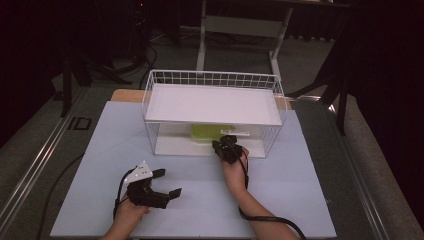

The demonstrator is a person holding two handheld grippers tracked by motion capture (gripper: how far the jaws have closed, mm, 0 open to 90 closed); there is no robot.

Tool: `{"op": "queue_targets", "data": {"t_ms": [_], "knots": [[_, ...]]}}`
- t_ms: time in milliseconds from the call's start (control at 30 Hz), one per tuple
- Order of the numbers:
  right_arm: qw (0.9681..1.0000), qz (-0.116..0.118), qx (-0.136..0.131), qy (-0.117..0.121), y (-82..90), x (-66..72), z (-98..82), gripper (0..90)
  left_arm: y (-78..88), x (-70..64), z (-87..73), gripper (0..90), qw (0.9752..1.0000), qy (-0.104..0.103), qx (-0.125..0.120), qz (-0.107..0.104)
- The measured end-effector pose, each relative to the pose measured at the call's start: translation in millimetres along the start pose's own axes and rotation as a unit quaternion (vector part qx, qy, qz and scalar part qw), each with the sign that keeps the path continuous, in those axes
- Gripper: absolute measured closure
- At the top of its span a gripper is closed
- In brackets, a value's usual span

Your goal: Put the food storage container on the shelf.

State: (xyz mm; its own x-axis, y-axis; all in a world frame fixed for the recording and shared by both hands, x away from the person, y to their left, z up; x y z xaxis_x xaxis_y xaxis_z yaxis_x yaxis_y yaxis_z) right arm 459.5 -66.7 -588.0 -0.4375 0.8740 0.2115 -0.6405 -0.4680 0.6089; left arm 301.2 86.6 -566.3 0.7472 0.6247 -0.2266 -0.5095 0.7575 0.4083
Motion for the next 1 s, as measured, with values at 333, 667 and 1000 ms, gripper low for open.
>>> {"op": "queue_targets", "data": {"t_ms": [333, 667, 1000], "knots": [[0.9999, 0.001, 0.007, -0.011, -3.8, 5.0, 1.5, 90.0, -0.3, -1.2, -0.3, 2.9, 1.0000, -0.003, 0.002, -0.001], [0.9994, 0.028, 0.003, 0.020, 15.7, 23.3, -12.4, 87.5, -0.2, -3.5, 0.7, 2.9, 1.0000, -0.007, 0.002, -0.003], [0.9984, 0.044, -0.013, 0.033, 51.2, 31.3, -21.9, 61.7, -0.3, -5.8, 2.2, 2.9, 0.9999, -0.010, 0.002, -0.005]]}}
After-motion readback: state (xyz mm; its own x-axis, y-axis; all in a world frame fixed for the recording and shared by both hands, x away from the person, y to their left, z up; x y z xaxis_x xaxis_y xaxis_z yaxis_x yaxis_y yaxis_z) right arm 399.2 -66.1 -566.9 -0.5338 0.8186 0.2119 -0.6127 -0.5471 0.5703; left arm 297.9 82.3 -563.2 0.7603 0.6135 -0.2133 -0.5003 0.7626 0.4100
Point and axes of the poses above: each handheld gripper's, and its own axes: y roughly backward along the jaws, z roughly out of its top, x roughly to its left, the point moved 10 cm from there along -y, roughly forward along the jaws, and after that the axes turned 3 degrees about -y, right-handed, at the moved point
